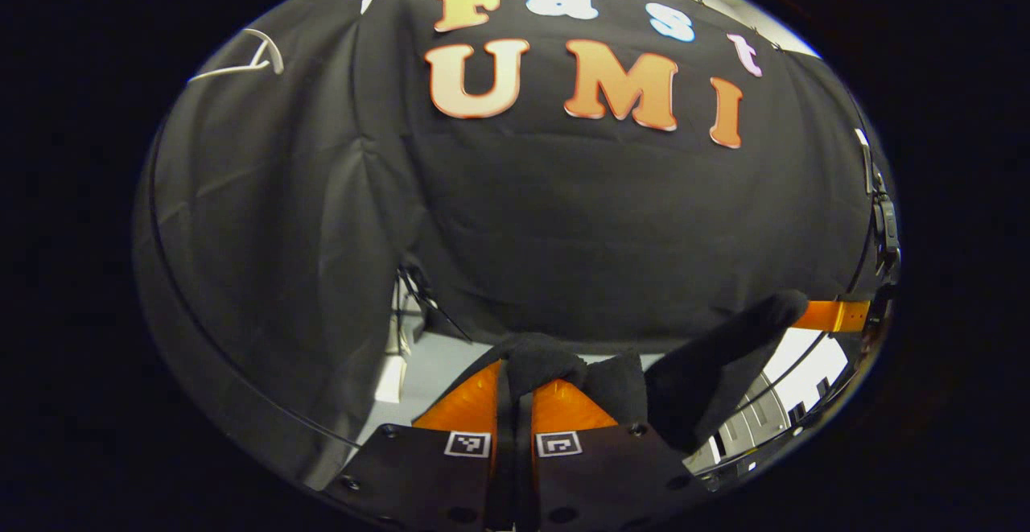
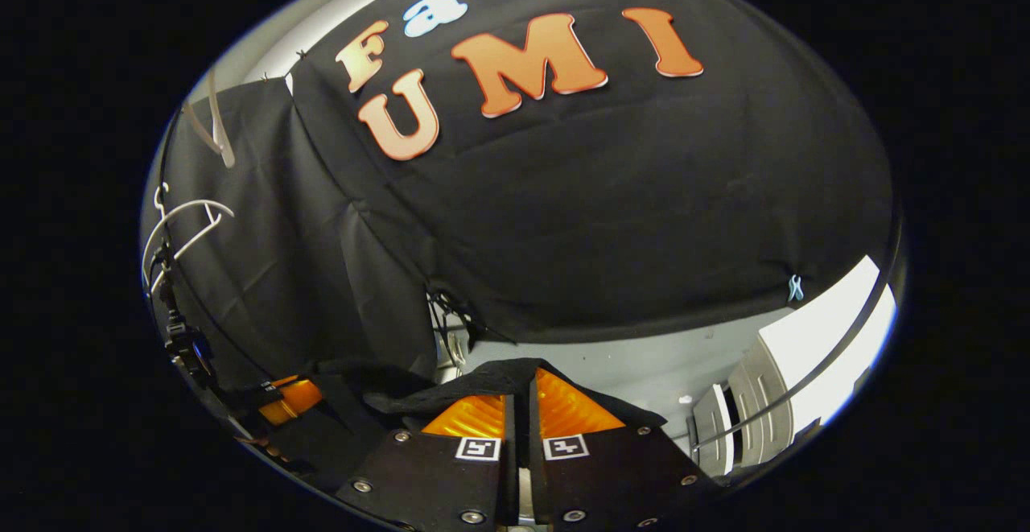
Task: Grasp the clothes on the hanger with both hands and then place them into the laundry hamper below.
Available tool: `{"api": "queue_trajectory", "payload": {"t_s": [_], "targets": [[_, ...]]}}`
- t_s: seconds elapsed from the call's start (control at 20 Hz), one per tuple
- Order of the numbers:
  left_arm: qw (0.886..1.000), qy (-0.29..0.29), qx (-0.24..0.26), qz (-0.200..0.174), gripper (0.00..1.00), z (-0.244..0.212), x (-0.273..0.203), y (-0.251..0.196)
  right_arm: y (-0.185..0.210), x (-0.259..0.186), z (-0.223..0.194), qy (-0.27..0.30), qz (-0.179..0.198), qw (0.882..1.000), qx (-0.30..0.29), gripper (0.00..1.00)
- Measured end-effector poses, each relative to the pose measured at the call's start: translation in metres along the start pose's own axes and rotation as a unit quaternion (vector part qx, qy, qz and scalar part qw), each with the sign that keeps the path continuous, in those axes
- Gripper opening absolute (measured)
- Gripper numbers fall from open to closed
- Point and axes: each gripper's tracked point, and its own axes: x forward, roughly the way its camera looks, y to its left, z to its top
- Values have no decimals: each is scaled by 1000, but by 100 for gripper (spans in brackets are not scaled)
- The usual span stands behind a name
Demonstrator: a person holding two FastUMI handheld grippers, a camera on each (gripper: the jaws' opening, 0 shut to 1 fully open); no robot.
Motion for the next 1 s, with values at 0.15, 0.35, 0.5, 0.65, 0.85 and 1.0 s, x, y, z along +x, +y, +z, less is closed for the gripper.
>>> {"api": "queue_trajectory", "payload": {"t_s": [0.15, 0.35, 0.5, 0.65, 0.85, 1.0], "targets": [[998, 51, 5, -24, 7, -41, 20, -31, 8, 22, -37, 37, -12, 999, -6, 6], [991, 126, 15, -36, 7, -86, 32, -53, -6, 45, -78, 86, -48, 995, -16, 9], [981, 189, 16, -32, 7, -126, 36, -56, -31, 48, -115, 142, -89, 985, -35, 3], [975, 221, 9, -32, 29, -151, 28, -51, -33, 35, -125, 163, -91, 982, -33, 26], [977, 215, -7, -16, 57, -149, 14, -32, -28, 22, -123, 155, -90, 984, -20, 48], [985, 175, -4, -2, 89, -126, -2, -16, -27, 0, -108, 134, -99, 985, -34, 78]]}}
